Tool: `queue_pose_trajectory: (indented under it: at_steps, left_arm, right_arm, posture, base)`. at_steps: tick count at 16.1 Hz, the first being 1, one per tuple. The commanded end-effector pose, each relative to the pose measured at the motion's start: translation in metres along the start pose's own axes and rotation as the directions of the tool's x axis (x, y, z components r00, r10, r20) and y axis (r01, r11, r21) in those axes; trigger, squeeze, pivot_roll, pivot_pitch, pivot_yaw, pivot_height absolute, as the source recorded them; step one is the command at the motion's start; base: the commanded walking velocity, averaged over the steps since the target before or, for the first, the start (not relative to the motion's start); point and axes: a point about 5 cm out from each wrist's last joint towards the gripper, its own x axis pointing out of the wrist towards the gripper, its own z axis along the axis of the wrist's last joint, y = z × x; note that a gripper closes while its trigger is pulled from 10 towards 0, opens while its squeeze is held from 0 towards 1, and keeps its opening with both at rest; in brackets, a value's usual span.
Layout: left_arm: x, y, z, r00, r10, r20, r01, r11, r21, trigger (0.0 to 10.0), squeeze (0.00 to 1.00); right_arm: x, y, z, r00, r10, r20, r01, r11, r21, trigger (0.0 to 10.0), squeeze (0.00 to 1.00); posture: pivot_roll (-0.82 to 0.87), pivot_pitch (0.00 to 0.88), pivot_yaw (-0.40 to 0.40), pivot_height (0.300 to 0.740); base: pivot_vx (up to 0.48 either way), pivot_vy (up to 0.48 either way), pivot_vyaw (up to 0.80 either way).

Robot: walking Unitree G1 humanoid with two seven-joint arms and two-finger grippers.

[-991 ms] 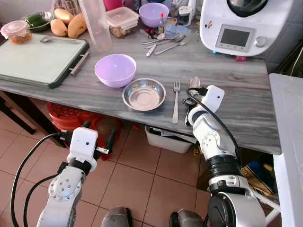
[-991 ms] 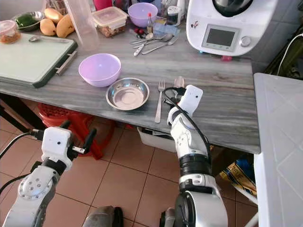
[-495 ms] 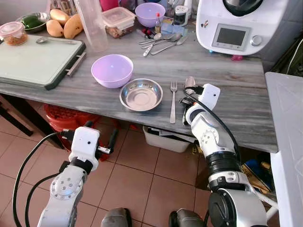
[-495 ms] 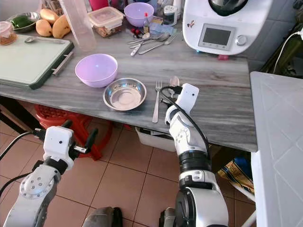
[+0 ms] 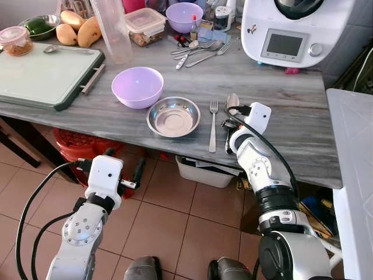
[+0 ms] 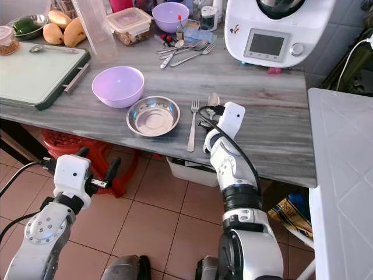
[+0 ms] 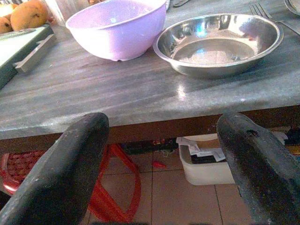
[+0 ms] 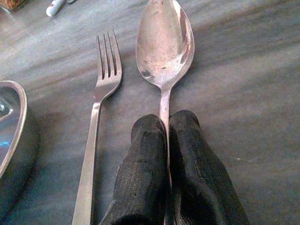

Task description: Setting the table

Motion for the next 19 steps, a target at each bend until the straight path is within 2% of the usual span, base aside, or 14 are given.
queue_pose_trajectory:
  at_steps: [1, 8, 9, 13, 19]
  left_arm:
    - [0.001, 0.0, 0.001, 1.0, 0.0, 0.002, 0.0, 1.0, 0.002, 10.0, 0.0]
    - [0.004, 0.0, 0.002, 1.0, -0.004, 0.004, 0.004, 1.0, 0.002, 10.0, 0.0]
    - [0.004, -0.001, 0.001, 1.0, -0.003, 0.004, 0.003, 1.0, 0.002, 10.0, 0.0]
    - [0.005, -0.001, 0.001, 1.0, -0.005, 0.005, 0.005, 1.0, 0.001, 10.0, 0.0]
    - [0.009, -0.003, 0.002, 1.0, -0.001, 0.016, 0.001, 1.0, -0.007, 10.0, 0.0]
  right_arm:
    - [-0.003, -0.011, -0.034, 0.988, -0.034, -0.152, 0.032, 0.999, -0.013, 10.0, 0.0]
    - [-0.007, -0.012, -0.047, 0.977, -0.015, -0.211, 0.011, 1.0, -0.02, 10.0, 0.0]
    - [-0.008, -0.014, -0.047, 0.977, -0.016, -0.213, 0.013, 1.0, -0.015, 10.0, 1.0]
    - [-0.009, -0.017, -0.044, 0.98, -0.029, -0.197, 0.028, 1.0, -0.009, 10.0, 1.0]
    - [-0.011, -0.022, -0.031, 0.991, -0.06, -0.119, 0.063, 0.998, 0.018, 10.0, 1.0]
  posture:
    - [0.1, 0.125, 0.038, 0.74]
    - [0.1, 0.121, 0.038, 0.74]
    - [0.1, 0.118, 0.037, 0.74]
    - [0.1, 0.111, 0.036, 0.74]
    - [0.09, 0.09, 0.028, 0.74]
  base:
    - [0.0, 0.0, 0.0]
    - [0.0, 0.0, 0.0]
    - [0.0, 0.0, 0.0]
    - [0.0, 0.0, 0.0]
    - [0.0, 0.0, 0.0]
